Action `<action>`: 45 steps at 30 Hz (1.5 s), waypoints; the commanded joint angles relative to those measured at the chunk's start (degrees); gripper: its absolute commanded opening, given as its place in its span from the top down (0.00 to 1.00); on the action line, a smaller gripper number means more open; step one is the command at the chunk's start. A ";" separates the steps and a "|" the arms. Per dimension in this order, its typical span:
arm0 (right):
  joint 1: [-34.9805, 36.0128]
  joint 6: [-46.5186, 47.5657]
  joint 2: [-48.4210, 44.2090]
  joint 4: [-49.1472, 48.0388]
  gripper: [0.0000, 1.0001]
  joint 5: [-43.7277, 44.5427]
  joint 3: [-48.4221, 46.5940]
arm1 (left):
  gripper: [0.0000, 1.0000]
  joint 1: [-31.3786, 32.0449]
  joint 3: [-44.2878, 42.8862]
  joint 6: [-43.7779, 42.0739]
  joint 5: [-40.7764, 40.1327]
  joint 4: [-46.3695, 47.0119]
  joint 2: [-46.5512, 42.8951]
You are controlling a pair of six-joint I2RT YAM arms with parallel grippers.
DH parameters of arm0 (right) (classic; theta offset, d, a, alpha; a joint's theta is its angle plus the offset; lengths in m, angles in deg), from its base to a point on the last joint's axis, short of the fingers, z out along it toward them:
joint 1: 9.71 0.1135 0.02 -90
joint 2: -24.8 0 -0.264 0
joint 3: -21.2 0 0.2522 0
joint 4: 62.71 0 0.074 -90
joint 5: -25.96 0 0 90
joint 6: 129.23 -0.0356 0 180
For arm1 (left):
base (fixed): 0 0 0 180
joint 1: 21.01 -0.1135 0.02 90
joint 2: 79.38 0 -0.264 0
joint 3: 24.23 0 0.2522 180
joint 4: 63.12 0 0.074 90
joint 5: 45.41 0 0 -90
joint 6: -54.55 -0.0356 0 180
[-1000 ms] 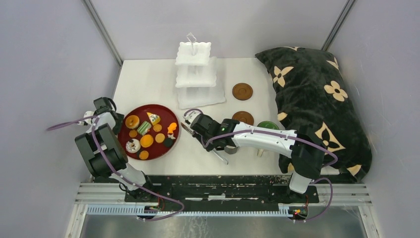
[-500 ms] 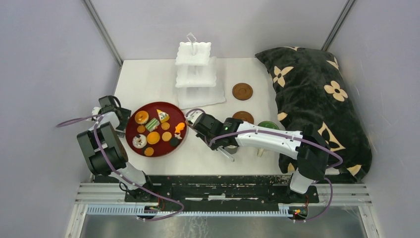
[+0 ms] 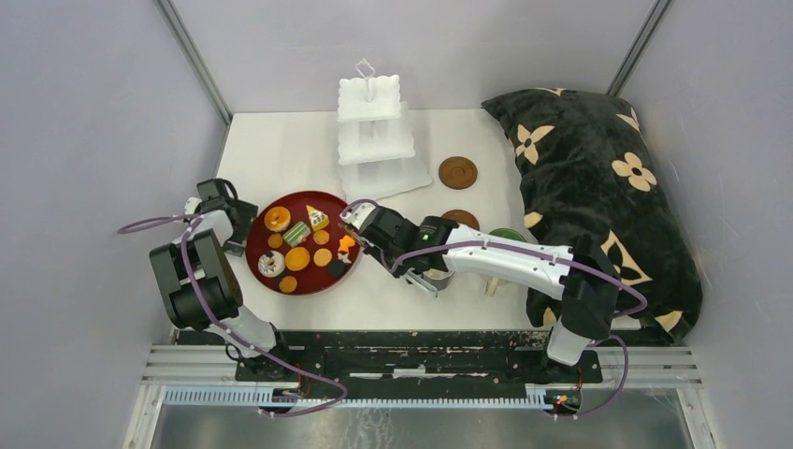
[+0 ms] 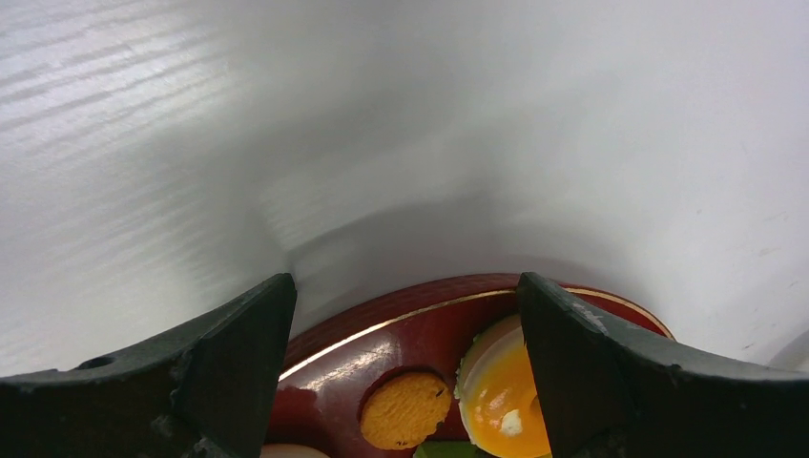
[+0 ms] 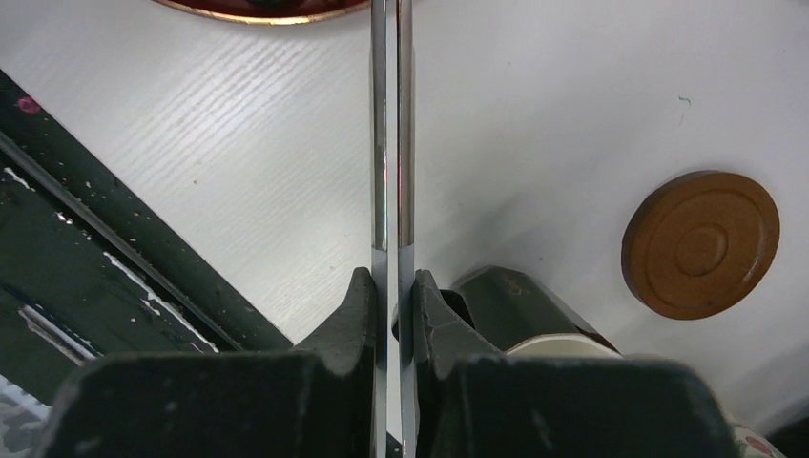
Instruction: Serve the afternoon tea
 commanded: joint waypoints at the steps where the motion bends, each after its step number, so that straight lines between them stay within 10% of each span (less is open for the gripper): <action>1: -0.41 1.32 0.89 -1.30 0.89 -1.70 -4.98 | 0.07 1.54 -0.92 -0.42 2.19 -0.89 0.49; 25: -3.24 0.22 -1.79 -7.09 0.85 -2.20 1.73 | 0.05 2.33 -14.65 -1.95 -12.34 -13.34 10.48; 45: -3.84 3.56 5.37 -0.26 0.70 -2.73 -7.60 | 0.05 5.23 -13.15 -1.33 -8.14 -11.69 11.20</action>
